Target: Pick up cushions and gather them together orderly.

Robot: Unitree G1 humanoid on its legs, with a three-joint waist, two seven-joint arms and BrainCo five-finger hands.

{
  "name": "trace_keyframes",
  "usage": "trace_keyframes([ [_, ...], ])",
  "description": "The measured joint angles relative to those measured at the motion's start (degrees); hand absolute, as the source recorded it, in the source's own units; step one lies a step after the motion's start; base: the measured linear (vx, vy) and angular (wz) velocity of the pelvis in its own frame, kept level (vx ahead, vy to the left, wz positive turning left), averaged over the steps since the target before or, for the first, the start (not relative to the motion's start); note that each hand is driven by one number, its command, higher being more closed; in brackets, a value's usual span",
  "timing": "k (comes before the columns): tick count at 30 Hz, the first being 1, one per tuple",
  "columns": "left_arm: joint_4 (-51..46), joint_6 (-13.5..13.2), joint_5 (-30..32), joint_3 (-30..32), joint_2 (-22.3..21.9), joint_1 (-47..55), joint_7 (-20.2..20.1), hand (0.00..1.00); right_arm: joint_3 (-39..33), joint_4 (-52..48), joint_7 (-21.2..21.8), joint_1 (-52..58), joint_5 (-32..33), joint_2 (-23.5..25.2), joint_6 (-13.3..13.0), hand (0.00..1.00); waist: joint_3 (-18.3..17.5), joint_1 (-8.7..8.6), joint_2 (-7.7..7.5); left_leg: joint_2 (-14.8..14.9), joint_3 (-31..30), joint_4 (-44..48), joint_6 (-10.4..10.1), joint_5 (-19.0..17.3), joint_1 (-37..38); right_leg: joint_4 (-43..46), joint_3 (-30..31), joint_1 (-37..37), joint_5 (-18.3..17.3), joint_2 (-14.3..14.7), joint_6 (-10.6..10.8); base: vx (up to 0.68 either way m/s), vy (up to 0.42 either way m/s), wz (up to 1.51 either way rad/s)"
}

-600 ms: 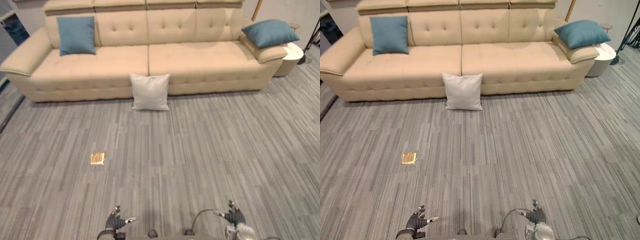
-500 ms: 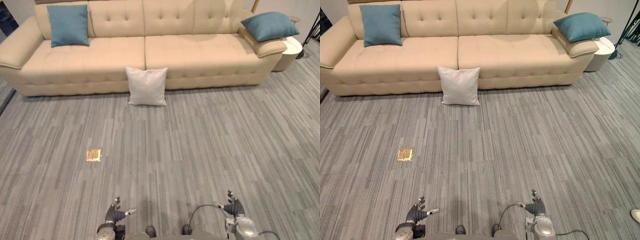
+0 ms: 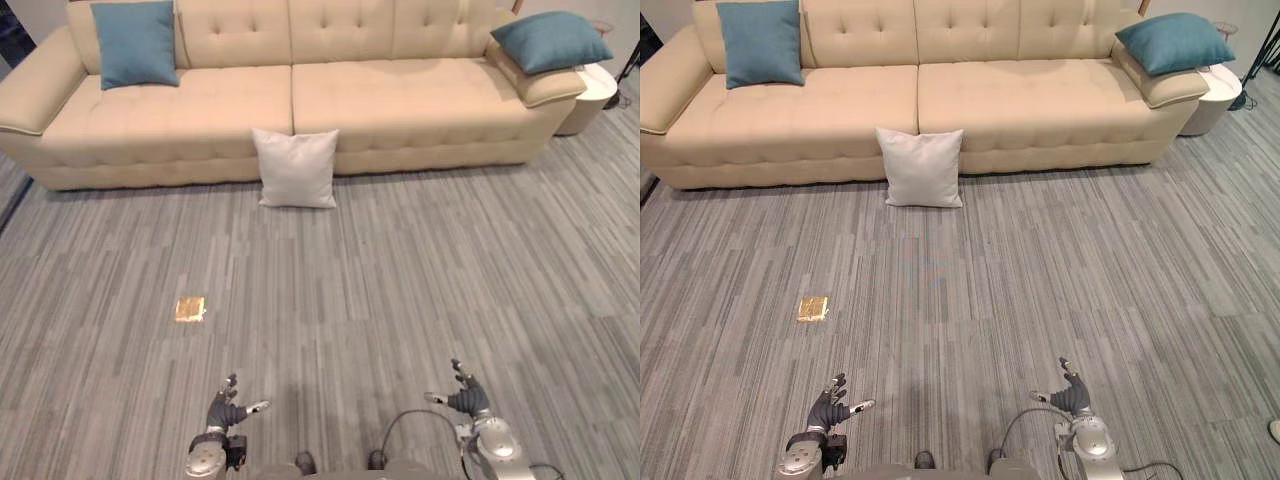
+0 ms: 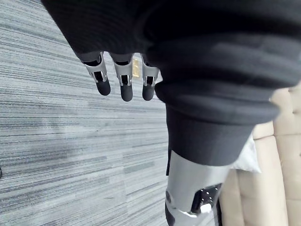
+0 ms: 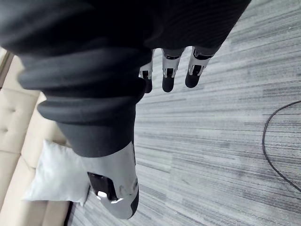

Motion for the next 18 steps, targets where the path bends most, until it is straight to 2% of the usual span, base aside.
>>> trace_keyframes([
  [1, -0.9, 0.0, -0.2, 0.1, 0.0, 0.4, 0.0, 0.0, 0.0, 0.0, 0.0, -0.1, 0.1, 0.0, 0.0, 0.0, 0.0, 0.06, 0.05, 0.1, 0.3, 1.3, 0.3, -0.8, -1.0, 1.1, 0.1, -0.8, -0.5, -0.1, 0.1, 0.01, 0.052, -0.1],
  [3, -3.5, 0.0, -1.2, 0.4, 0.0, 1.5, 0.0, 0.0, 0.0, 0.0, -0.1, -0.9, 1.8, 0.1, 0.2, 0.0, 0.1, 0.23, 0.07, 0.1, 1.1, 6.6, 1.3, -5.0, -4.1, 9.4, 0.8, -5.7, -5.2, -1.2, 1.9, 0.05, 0.075, -0.16],
  [4, -3.9, 0.0, -1.3, 0.5, 0.0, 1.5, 0.1, 0.0, 0.0, 0.0, -0.2, -1.1, 2.2, 0.1, 0.2, 0.0, 0.4, 0.1, -0.04, -0.1, 1.1, 7.4, 1.8, -6.1, -4.3, 12.4, 1.0, -6.8, -6.2, -1.6, 2.3, 0.07, 0.082, -0.18],
  [5, -4.0, 0.0, -1.6, 0.5, 0.0, 1.5, 0.1, 0.0, 0.0, 0.0, -0.2, -1.7, 2.8, 0.1, 0.2, 0.0, 1.2, 0.21, 0.0, -0.7, 1.1, 7.9, 2.4, -7.5, -3.8, 20.8, 0.9, -10.1, -7.4, -2.7, 3.3, 0.08, 0.105, -0.05],
  [7, -4.2, 0.0, -1.6, 0.4, 0.6, 0.8, 0.4, 0.0, 0.1, 0.0, -0.7, -1.9, 4.1, 0.9, 0.2, 0.0, 2.1, -0.12, -0.32, -1.4, 0.6, 8.5, 3.5, -8.5, -1.4, 36.1, 0.1, -16.8, -7.3, -4.3, 3.6, 0.27, 0.131, 0.07],
  [8, -4.4, 0.1, -1.6, 0.3, 1.2, 0.4, 0.9, 0.0, 0.2, 0.0, -1.0, -1.6, 4.4, 1.4, 0.3, 0.0, 2.8, -0.1, -0.42, -1.7, 0.2, 8.5, 3.8, -9.5, 0.5, 40.6, -0.3, -18.9, -8.9, -4.4, 2.5, 0.35, 0.073, 0.11],
  [11, -4.5, 0.0, -2.2, -0.2, 2.0, -1.7, 1.8, 0.0, 0.4, -0.6, -1.5, -2.1, 5.7, 1.1, 0.2, 0.0, 4.2, -0.49, 0.51, -1.0, -1.4, 5.9, 3.7, -11.2, 5.6, 38.3, -2.0, -25.5, -10.8, -2.8, 1.1, 0.44, 0.016, 0.27],
  [12, -4.5, 0.0, -2.7, -0.3, 1.8, -3.1, 2.3, 0.0, 0.6, -1.3, -1.6, -2.4, 6.5, 0.4, 0.2, 0.0, 5.2, -1.35, 1.27, 0.1, -2.7, 4.3, 3.7, -11.2, 7.8, 35.0, -3.0, -27.0, -10.2, -1.5, 0.3, 0.52, -0.049, 0.72],
  [13, -4.5, 0.0, -3.3, -0.6, 1.4, -4.5, 2.5, 0.0, 0.6, -1.9, -1.7, -2.6, 6.7, -0.4, 0.2, 0.0, 6.2, -2.27, 2.71, 1.9, -4.3, 2.0, 3.3, -11.0, 10.5, 29.7, -4.5, -29.3, -7.8, 0.3, -1.0, 0.58, -0.079, 0.76],
  [14, -4.5, -0.2, -3.3, -0.8, 1.5, -5.2, 2.6, 0.0, 0.6, -2.1, -1.7, -2.5, 6.8, -0.6, 0.2, 0.0, 6.4, -2.7, 2.97, 2.3, -4.9, 1.4, 2.4, -10.5, 11.2, 26.6, -5.1, -30.6, -5.5, 0.9, -1.1, 0.5, -0.079, 0.86],
  [15, -4.4, -0.4, -3.3, -0.8, 1.7, -5.7, 2.5, 0.0, 0.6, -2.4, -1.7, -2.2, 6.7, -0.6, 0.2, 0.0, 6.1, -3.47, 2.23, 2.3, -5.9, 1.2, -0.4, -10.2, 13.0, 21.4, -4.9, -32.0, -0.7, 1.2, -2.0, 0.85, -0.175, 0.88],
  [16, -3.7, -0.6, -3.3, -0.9, 0.9, -5.9, 2.5, 0.0, 0.6, -2.6, -1.7, -0.9, 6.7, -1.0, 0.3, 0.0, 6.4, -4.23, 2.95, 3.1, -6.9, 3.5, -3.3, -11.3, 15.7, 23.8, -5.0, -31.8, 5.9, 1.3, -6.1, 0.75, -0.163, 0.65],
  [17, -3.6, -0.6, -3.2, -0.9, 0.4, -5.8, 2.5, 0.0, 0.6, -2.3, -1.7, -1.6, 6.7, -1.1, 0.4, 0.0, 6.5, -4.07, 4.12, 4.3, -6.4, 5.9, -5.1, -10.8, 15.5, 26.0, -6.5, -31.6, 4.7, 1.5, -7.1, 0.75, -0.159, 0.36],
  [18, -3.5, -0.6, -3.2, -0.9, 0.3, -6.0, 2.3, 0.0, 0.6, -2.4, -1.6, -2.1, 6.7, -0.8, 0.4, 0.0, 6.5, -4.09, 4.11, 4.7, -5.6, 9.9, -7.8, -9.0, 13.9, 27.3, -6.7, -31.3, 2.7, 1.2, -7.5, 0.57, -0.131, 0.08],
])
